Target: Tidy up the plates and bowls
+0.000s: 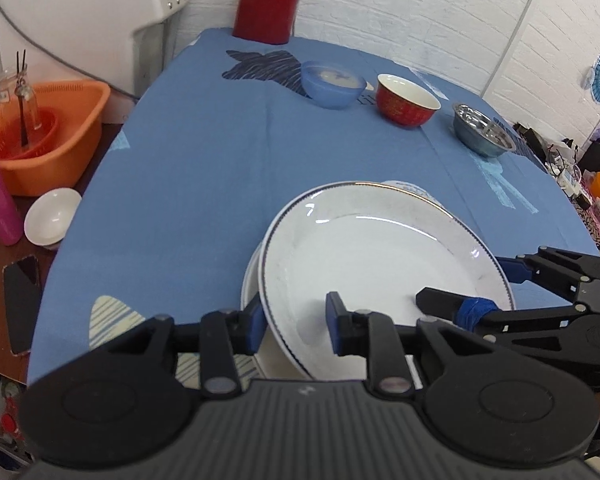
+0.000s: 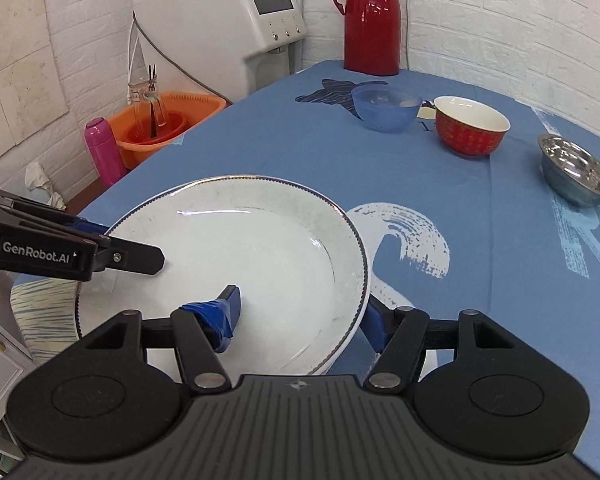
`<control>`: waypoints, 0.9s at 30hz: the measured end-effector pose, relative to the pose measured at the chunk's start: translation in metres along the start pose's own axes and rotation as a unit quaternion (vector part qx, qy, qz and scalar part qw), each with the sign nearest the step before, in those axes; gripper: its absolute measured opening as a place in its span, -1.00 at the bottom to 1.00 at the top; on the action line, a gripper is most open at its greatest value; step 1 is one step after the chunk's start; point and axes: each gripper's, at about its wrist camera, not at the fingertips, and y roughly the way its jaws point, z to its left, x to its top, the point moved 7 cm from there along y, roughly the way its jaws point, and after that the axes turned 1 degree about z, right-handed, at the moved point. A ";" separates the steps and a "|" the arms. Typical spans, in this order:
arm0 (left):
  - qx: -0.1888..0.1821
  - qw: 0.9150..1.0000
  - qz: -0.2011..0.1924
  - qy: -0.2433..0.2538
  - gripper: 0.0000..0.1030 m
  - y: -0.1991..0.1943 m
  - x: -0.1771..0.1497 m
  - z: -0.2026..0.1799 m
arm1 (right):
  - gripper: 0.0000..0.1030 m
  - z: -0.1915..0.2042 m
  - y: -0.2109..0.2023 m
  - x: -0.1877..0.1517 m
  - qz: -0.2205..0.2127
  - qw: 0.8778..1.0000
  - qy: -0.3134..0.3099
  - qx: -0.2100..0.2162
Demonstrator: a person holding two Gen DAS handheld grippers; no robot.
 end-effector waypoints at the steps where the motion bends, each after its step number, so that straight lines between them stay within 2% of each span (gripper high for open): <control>1: -0.006 1.000 0.001 -0.001 -0.30 0.000 -0.001 -0.001 | -0.02 0.000 0.000 -0.004 0.001 1.000 0.010 0.007; 3: -0.022 1.000 -0.005 -0.003 0.11 -0.004 -0.001 -0.003 | -0.02 0.002 -0.002 -0.006 -0.003 1.000 0.004 0.005; 7: -0.015 1.000 -0.010 0.008 0.13 -0.014 -0.001 -0.005 | -0.05 0.001 -0.006 -0.005 -0.010 1.000 0.015 0.008; 10: 0.004 1.000 -0.004 0.010 0.14 -0.020 -0.002 0.002 | -0.05 -0.002 -0.015 0.001 -0.030 0.999 0.025 0.009; 17: 0.016 0.998 -0.050 0.022 0.16 -0.046 0.011 -0.005 | -0.05 -0.008 -0.027 0.004 -0.038 0.998 0.052 0.027; 23: -0.001 0.996 -0.065 0.052 0.22 -0.046 0.024 -0.047 | -0.04 -0.034 -0.045 -0.007 -0.039 0.991 0.125 0.041; 27: -0.012 0.994 -0.076 0.072 0.25 -0.037 0.035 -0.088 | -0.04 -0.070 -0.059 -0.023 -0.032 0.981 0.189 0.010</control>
